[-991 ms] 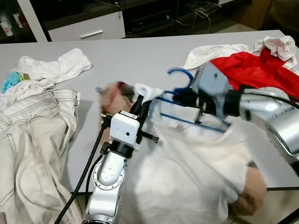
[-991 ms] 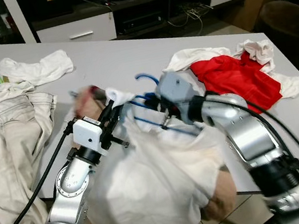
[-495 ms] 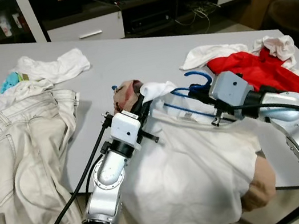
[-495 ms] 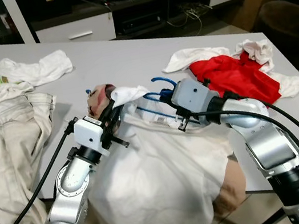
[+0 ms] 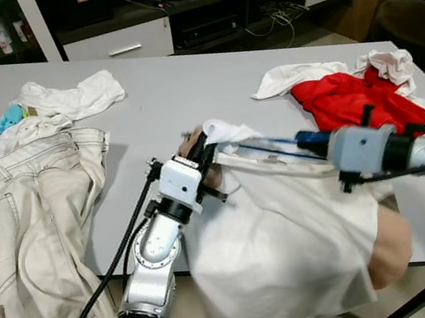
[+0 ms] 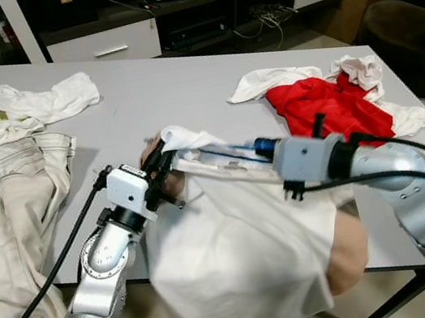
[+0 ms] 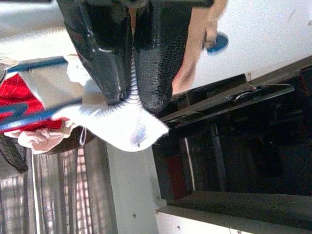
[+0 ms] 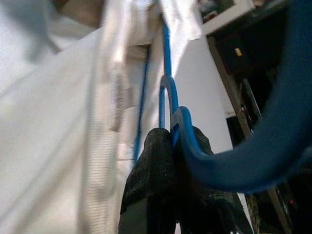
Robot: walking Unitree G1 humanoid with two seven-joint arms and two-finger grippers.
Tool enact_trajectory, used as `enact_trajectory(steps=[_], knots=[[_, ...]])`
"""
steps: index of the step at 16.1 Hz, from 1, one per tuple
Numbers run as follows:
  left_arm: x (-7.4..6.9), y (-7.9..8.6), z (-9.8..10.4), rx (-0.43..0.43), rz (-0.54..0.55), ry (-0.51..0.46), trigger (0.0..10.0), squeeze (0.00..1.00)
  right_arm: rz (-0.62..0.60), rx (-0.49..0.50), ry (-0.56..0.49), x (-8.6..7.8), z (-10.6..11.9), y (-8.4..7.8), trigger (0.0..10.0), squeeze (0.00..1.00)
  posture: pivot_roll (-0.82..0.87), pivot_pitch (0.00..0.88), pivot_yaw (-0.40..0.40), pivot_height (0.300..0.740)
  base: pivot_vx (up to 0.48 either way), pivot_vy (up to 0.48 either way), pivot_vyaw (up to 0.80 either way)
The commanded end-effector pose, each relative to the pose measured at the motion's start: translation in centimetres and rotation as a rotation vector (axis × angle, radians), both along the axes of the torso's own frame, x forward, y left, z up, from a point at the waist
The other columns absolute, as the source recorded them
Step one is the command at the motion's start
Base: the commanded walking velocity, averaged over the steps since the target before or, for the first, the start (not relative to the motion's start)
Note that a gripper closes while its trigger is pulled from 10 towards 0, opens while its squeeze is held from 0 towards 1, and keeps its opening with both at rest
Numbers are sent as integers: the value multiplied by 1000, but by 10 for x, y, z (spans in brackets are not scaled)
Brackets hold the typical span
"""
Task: Hang hanger
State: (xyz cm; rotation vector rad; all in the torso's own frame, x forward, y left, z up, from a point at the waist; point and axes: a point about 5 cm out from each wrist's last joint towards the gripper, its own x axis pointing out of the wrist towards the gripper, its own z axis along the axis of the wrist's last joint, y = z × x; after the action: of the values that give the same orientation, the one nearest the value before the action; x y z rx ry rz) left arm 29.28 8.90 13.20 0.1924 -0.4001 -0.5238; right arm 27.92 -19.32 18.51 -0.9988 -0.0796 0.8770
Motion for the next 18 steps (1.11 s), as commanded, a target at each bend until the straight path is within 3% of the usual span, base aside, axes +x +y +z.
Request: enact_trajectory(steps=[1, 4, 6, 10, 12, 14, 18], knots=[[3, -1, 5, -1, 0, -20, 0, 0, 4, -108, -4, -2, -9, -7, 0, 0, -37, 0, -32, 740, 0, 0, 0], [2, 1, 4, 1, 4, -17, 0, 0, 10, -141, 0, -7, -14, -17, 0, 0, -31, 0, -34, 740, 0, 0, 0], [2, 2, 4, 2, 7, -16, 0, 0, 8, -5, -9, -11, 1, -21, 0, 0, -31, 0, -34, 740, 0, 0, 0], [1, 0, 3, 4, -2, -10, 0, 0, -21, 116, -79, -10, 24, -36, 0, 0, -42, 0, -29, 740, 0, 0, 0], [2, 0, 3, 4, -3, -9, 0, 0, -70, 146, -77, -9, 23, -47, 0, 0, -42, 0, -29, 740, 0, 0, 0], [1, 0, 2, 5, -2, -8, 0, 0, -117, 251, -67, -9, 25, -57, 0, 0, -41, 0, -28, 740, 0, 0, 0], [2, 2, 2, 10, -3, -8, 0, 0, -25, 404, -7, -17, 33, -49, 0, 0, -41, 0, -22, 740, 0, 0, 0]])
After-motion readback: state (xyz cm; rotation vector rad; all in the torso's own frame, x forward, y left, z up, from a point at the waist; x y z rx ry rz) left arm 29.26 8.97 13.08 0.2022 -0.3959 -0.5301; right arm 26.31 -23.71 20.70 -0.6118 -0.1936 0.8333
